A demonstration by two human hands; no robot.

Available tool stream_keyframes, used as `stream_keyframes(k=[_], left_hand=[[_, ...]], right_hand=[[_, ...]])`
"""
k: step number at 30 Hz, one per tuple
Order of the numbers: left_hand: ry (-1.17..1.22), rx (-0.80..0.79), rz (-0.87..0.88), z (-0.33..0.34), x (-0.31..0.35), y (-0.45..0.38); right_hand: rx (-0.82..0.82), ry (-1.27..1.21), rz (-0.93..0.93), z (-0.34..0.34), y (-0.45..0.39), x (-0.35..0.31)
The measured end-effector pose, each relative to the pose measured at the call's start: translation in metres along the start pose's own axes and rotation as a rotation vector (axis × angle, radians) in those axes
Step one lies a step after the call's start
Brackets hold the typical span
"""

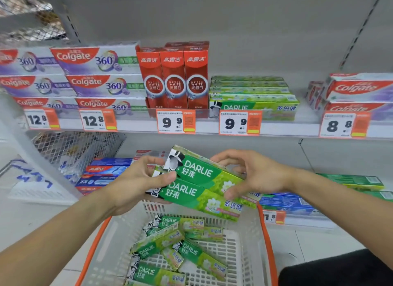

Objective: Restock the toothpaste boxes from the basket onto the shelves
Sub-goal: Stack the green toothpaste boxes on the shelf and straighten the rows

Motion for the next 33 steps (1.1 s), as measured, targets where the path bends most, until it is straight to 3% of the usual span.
stream_keyframes(k=[4,9,13,19,27,33], left_hand=[[0.048,-0.145,0.026,0.020,0.013,0.006],[0.103,-0.084,0.119,0.043,0.032,0.007],[0.154,-0.041,0.225,0.067,0.057,0.015],[0.257,0.087,0.241,0.073,0.073,0.027],[0.163,0.128,0.293,0.063,0.077,0.030],[0.137,0.117,0.360,0.065,0.086,0.011]], right_hand=[[-0.059,0.079,-0.061,-0.012,0.008,-0.004],[-0.081,0.302,-0.108,-0.038,0.021,-0.014],[0.049,0.523,-0.085,-0.084,0.038,-0.028],[0.123,0.216,-0.079,-0.109,0.038,-0.044],[0.146,0.188,-0.060,-0.093,0.032,-0.048],[0.375,0.128,-0.149,-0.090,0.039,-0.065]])
Point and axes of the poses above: each hand's wrist, its own y-axis away from the middle knuckle, its own z-axis out of the palm, x = y × z, the point moved 3 cm from there along -y, towards the middle knuckle, and after that the axes turned 13 degrees about x, right-handed, at the moved point
